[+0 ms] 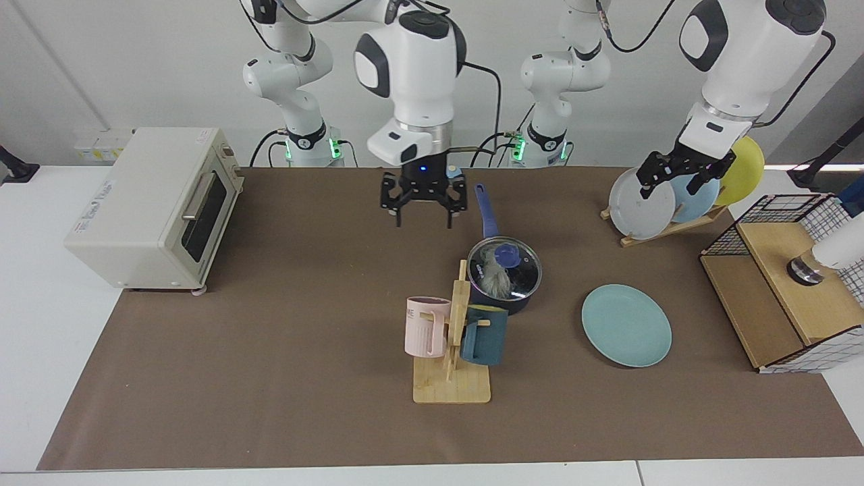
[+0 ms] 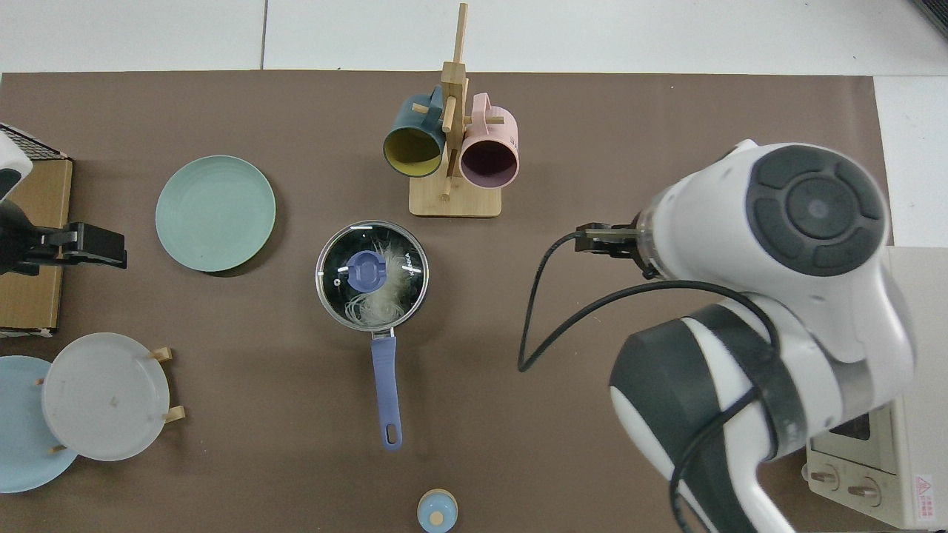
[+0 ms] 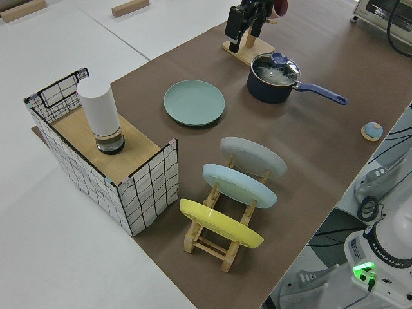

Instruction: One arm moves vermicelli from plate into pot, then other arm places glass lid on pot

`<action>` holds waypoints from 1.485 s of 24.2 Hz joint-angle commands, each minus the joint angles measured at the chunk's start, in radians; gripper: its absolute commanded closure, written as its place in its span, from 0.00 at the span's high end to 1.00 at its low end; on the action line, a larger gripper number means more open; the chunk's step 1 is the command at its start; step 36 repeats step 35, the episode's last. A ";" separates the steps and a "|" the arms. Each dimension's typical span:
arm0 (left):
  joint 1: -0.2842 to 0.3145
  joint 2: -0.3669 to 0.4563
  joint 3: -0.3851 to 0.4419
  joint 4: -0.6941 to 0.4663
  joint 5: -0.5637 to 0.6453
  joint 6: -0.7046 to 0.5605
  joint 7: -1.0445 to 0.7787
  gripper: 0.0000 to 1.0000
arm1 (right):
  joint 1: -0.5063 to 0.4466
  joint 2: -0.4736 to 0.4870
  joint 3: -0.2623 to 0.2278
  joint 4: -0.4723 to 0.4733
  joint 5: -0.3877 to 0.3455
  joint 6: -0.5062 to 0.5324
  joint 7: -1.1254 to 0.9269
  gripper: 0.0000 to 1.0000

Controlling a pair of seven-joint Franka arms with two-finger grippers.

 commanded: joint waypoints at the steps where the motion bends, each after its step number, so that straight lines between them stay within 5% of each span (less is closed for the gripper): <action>1: -0.007 -0.005 0.005 0.004 0.001 -0.010 0.001 1.00 | -0.155 -0.088 0.020 -0.138 0.014 0.031 -0.182 0.98; 6: -0.012 -0.003 -0.006 0.004 -0.001 -0.009 0.008 1.00 | -0.299 -0.087 0.020 -0.140 0.042 0.023 -0.355 0.98; 12: -0.012 -0.003 -0.009 0.005 -0.004 0.000 0.009 1.00 | -0.354 -0.079 0.020 -0.123 0.044 -0.014 -0.372 0.99; 20: -0.014 -0.003 -0.006 0.005 -0.001 0.005 0.087 1.00 | -0.342 -0.038 0.028 -0.019 0.047 -0.098 -0.380 0.99; 25: -0.014 -0.005 -0.003 0.005 -0.001 0.005 0.084 1.00 | -0.350 0.004 0.026 0.081 0.109 -0.161 -0.380 0.99; 36: -0.014 -0.005 -0.008 0.005 -0.001 0.003 0.083 1.00 | -0.356 0.011 0.028 0.083 0.120 -0.158 -0.372 0.99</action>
